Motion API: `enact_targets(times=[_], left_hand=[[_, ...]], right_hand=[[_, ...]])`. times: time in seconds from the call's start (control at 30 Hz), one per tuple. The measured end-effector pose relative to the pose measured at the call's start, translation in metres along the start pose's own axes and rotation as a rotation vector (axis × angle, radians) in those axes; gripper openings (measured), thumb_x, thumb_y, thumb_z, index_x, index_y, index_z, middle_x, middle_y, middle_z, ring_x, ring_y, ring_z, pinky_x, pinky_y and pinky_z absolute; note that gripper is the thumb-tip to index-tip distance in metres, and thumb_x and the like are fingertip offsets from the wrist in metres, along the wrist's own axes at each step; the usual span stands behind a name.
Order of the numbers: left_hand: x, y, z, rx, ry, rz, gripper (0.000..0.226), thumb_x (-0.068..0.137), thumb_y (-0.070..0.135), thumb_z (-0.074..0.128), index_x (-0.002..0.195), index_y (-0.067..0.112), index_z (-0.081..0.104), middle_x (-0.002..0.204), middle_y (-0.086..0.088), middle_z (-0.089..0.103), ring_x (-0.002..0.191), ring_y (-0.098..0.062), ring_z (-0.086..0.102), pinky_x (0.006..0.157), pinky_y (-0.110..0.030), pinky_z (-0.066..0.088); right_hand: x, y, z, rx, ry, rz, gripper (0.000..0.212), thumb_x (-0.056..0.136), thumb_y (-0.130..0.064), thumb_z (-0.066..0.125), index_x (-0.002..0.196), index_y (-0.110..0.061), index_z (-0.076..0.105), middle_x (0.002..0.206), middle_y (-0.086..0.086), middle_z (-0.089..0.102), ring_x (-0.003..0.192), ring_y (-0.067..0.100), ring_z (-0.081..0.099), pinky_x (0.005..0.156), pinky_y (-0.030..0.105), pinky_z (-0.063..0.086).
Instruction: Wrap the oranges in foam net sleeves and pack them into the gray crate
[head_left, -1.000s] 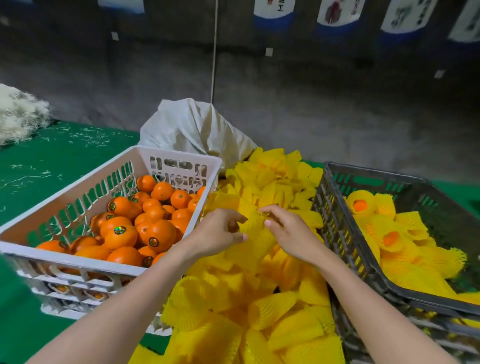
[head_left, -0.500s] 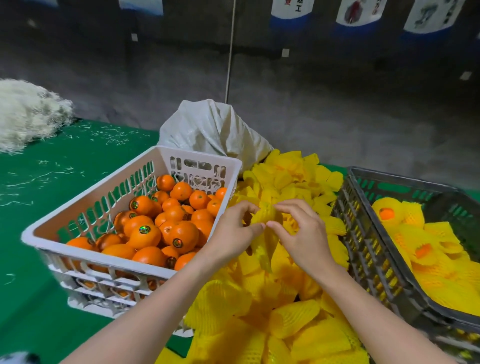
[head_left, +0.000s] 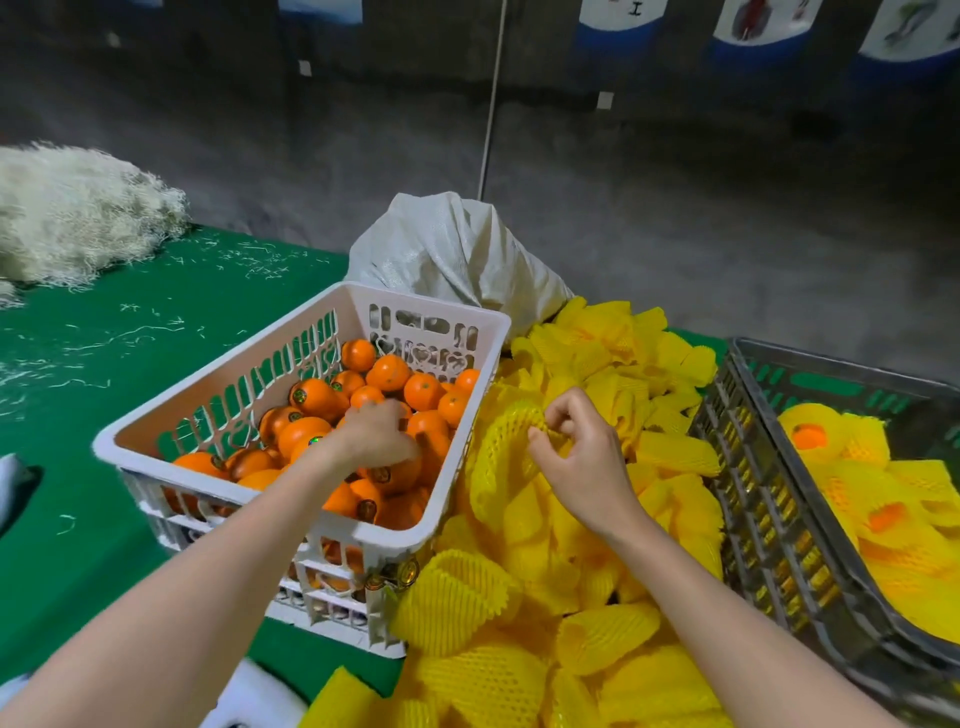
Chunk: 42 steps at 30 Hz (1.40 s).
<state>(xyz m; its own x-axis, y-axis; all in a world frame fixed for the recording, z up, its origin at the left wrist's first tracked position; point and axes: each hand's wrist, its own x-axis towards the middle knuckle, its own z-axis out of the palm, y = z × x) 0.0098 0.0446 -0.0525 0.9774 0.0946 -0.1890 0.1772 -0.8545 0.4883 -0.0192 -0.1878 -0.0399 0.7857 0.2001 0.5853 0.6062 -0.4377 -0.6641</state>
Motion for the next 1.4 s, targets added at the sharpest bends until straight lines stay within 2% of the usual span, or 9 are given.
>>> enact_targets(times=[0.2, 0.33, 0.47, 0.67, 0.77, 0.93, 1.07, 1.23, 1.4], left_hand=[[0.007, -0.018, 0.007, 0.067, -0.026, 0.097, 0.077, 0.069, 0.025, 0.082, 0.137, 0.02, 0.046, 0.129, -0.005, 0.052, 0.112, -0.025, 0.053, 0.074, -0.026, 0.046], [-0.002, -0.015, -0.001, -0.523, 0.131, 0.057, 0.056, 0.068, 0.031, 0.083, 0.117, 0.025, 0.058, 0.11, -0.001, 0.054, 0.095, -0.017, 0.055, 0.068, -0.028, 0.045], [-0.027, 0.016, -0.004, -1.165, -0.099, 0.166, 0.041, 0.065, 0.05, 0.073, 0.102, 0.038, 0.059, 0.115, 0.005, 0.058, 0.095, -0.022, 0.068, 0.072, -0.034, 0.054], [-0.05, 0.08, 0.031, -1.427, -0.132, 0.079, 0.054, 0.078, 0.057, 0.053, 0.116, 0.02, 0.058, 0.104, -0.016, 0.07, 0.101, -0.036, 0.064, 0.082, -0.044, 0.056], [-0.062, 0.103, 0.049, -1.45, -0.099, 0.142, 0.045, 0.086, 0.05, 0.05, 0.109, 0.014, 0.06, 0.084, -0.008, 0.074, 0.079, -0.023, 0.071, 0.063, -0.036, 0.059], [-0.072, 0.122, 0.075, -1.562, -0.176, 0.113, 0.06, 0.079, 0.051, 0.05, 0.125, 0.013, 0.055, 0.116, -0.022, 0.065, 0.111, -0.039, 0.06, 0.098, -0.054, 0.046], [-0.075, 0.125, 0.088, -1.599, -0.298, 0.147, 0.055, 0.081, 0.049, 0.049, 0.127, 0.019, 0.053, 0.11, -0.011, 0.071, 0.101, -0.026, 0.068, 0.083, -0.042, 0.057], [-0.077, 0.124, 0.095, -1.503, -0.441, 0.202, 0.057, 0.075, 0.052, 0.045, 0.121, 0.019, 0.054, 0.106, -0.004, 0.072, 0.095, -0.017, 0.07, 0.072, -0.034, 0.059], [-0.081, 0.127, 0.097, -1.521, -0.186, 0.216, 0.053, 0.074, 0.04, 0.06, 0.122, 0.017, 0.053, 0.098, -0.004, 0.073, 0.087, -0.016, 0.069, 0.068, -0.027, 0.057]], right_hand=[[-0.004, 0.002, -0.002, 0.069, -0.089, 0.102, 0.034, 0.085, -0.001, 0.059, 0.075, -0.025, 0.037, 0.066, -0.008, 0.032, 0.053, 0.004, 0.031, 0.053, 0.011, 0.031], [-0.005, 0.002, -0.009, 0.219, -0.108, 0.229, 0.028, 0.085, 0.003, 0.056, 0.076, -0.018, 0.04, 0.064, -0.006, 0.032, 0.048, 0.003, 0.029, 0.051, 0.011, 0.03], [-0.004, -0.009, -0.014, 0.454, -0.059, 0.335, 0.014, 0.068, -0.012, 0.055, 0.073, -0.018, 0.044, 0.05, -0.013, 0.032, 0.049, 0.006, 0.026, 0.046, 0.02, 0.021], [-0.013, -0.027, -0.023, 0.675, -0.05, 0.408, 0.013, 0.061, -0.01, 0.051, 0.068, -0.017, 0.044, 0.05, -0.004, 0.038, 0.046, 0.008, 0.035, 0.044, 0.022, 0.027], [-0.019, -0.031, -0.028, 0.74, -0.068, 0.411, 0.013, 0.062, -0.007, 0.052, 0.068, -0.014, 0.043, 0.051, -0.002, 0.041, 0.043, 0.008, 0.035, 0.043, 0.023, 0.027], [-0.03, -0.022, -0.041, 0.454, 0.156, 0.352, 0.019, 0.074, -0.002, 0.06, 0.069, -0.014, 0.046, 0.063, 0.023, 0.048, 0.057, 0.03, 0.05, 0.053, 0.042, 0.034], [-0.039, -0.011, -0.047, 0.108, 0.347, 0.231, 0.009, 0.071, -0.012, 0.06, 0.074, -0.012, 0.051, 0.066, -0.005, 0.047, 0.061, 0.011, 0.042, 0.062, 0.039, 0.038], [-0.045, -0.005, -0.047, -0.021, 0.401, 0.263, 0.012, 0.074, -0.025, 0.047, 0.08, -0.015, 0.044, 0.065, -0.004, 0.045, 0.061, 0.018, 0.045, 0.064, 0.039, 0.034], [-0.06, -0.007, -0.036, -0.054, 0.372, 0.262, 0.014, 0.081, -0.04, 0.042, 0.076, -0.03, 0.034, 0.06, -0.012, 0.042, 0.055, 0.011, 0.042, 0.054, 0.033, 0.017]])
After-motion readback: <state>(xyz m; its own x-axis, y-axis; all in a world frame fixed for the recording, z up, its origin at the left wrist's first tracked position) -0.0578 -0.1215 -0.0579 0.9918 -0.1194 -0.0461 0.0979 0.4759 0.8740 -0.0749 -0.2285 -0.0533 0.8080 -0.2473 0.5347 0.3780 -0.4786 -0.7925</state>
